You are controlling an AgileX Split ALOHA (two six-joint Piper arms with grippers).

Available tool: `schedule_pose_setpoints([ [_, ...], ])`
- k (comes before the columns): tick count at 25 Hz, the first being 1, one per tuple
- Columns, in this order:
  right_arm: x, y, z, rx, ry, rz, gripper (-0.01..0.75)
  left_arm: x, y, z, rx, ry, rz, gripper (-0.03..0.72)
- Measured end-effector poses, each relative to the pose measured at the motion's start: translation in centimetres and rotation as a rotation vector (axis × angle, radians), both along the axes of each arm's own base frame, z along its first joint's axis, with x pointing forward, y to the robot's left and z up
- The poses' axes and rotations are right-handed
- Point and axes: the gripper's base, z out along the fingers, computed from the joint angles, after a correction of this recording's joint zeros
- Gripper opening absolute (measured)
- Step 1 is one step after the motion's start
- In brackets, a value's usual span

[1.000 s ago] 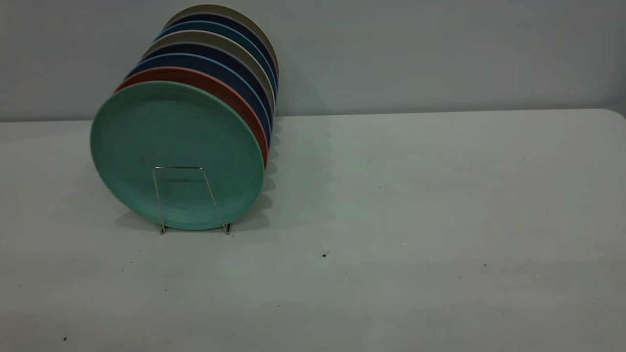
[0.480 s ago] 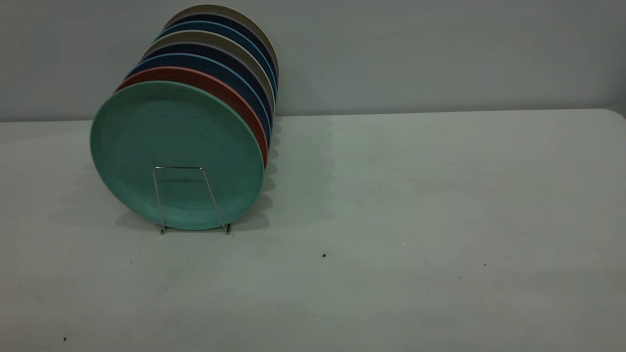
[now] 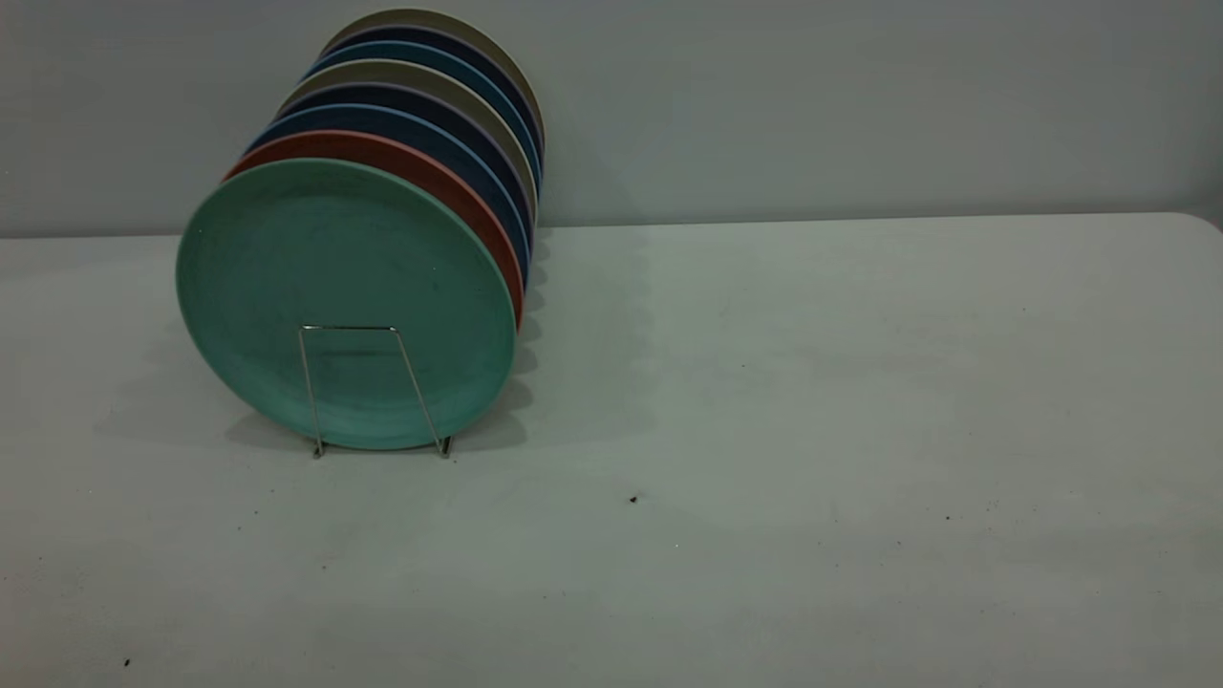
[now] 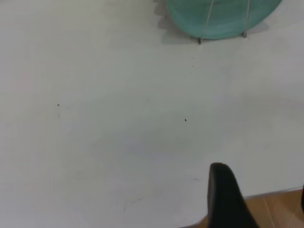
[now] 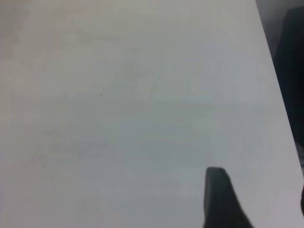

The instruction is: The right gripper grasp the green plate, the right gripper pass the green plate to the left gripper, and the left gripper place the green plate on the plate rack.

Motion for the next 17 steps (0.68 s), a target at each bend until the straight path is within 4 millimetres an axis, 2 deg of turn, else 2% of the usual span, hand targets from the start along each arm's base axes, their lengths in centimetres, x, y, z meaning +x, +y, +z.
schedule_pose_setpoints([
  [17, 0.0, 0.0, 0.0, 0.0, 0.0, 0.0, 0.417, 0.01, -0.06, 0.0, 0.0, 0.0, 0.036, 0.415],
])
